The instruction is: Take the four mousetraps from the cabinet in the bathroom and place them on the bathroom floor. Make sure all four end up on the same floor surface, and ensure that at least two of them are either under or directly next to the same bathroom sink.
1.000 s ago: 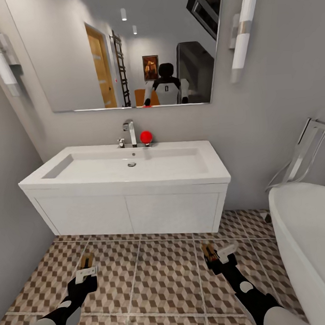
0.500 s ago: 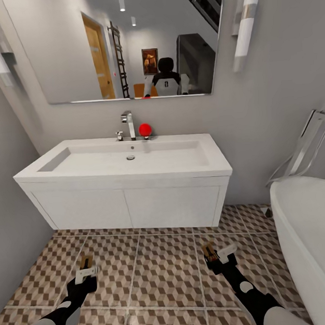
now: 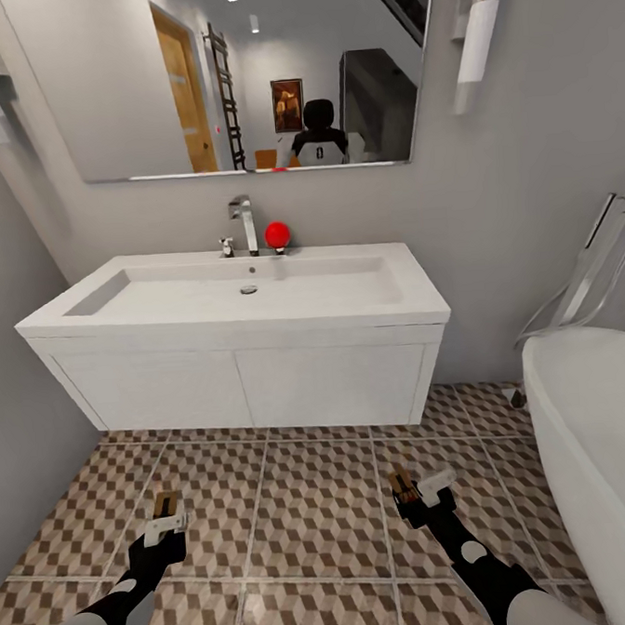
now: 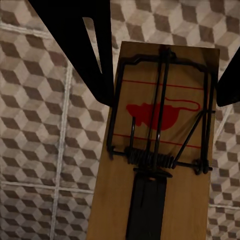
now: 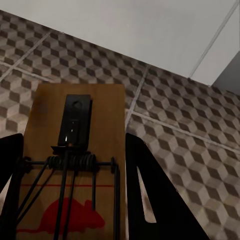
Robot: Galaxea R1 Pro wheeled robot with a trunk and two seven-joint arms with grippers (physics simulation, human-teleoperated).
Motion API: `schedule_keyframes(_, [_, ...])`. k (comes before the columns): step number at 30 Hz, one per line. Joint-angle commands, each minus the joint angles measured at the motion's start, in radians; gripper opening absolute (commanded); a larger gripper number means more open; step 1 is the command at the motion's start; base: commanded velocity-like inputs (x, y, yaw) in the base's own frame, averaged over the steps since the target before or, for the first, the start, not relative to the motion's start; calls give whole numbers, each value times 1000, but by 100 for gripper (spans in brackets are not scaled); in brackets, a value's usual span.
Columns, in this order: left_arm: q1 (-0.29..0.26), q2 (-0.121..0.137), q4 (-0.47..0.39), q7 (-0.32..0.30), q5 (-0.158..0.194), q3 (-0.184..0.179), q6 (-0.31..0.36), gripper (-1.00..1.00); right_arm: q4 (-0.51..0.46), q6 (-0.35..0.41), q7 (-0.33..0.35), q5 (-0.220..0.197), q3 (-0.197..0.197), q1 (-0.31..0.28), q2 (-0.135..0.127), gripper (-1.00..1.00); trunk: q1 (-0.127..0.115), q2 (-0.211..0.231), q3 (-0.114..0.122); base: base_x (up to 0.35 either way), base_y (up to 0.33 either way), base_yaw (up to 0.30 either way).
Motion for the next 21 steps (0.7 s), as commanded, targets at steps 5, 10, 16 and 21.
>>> schedule_keyframes(5, [0,0,1,0,7,-6,-2,-100,1,-3,5,3,-6,-1,1,-100,19,-36,-25,0,0,0])
schedule_keyframes(10, [0,0,1,0,7,-6,-2,-100,1,-3,5,3,-6,-1,1,-100,38,-71,-49,0,0,0])
schedule_keyframes(16, [0,0,1,0,7,-7,-2,-100,1,-3,5,3,-6,-1,1,-100,61,-113,-77,0,0,0])
schedule_keyframes(21, [0,0,1,0,7,-6,-2,-100,1,-3,5,3,-6,-1,1,-100,80,-148,-101,0,0,0])
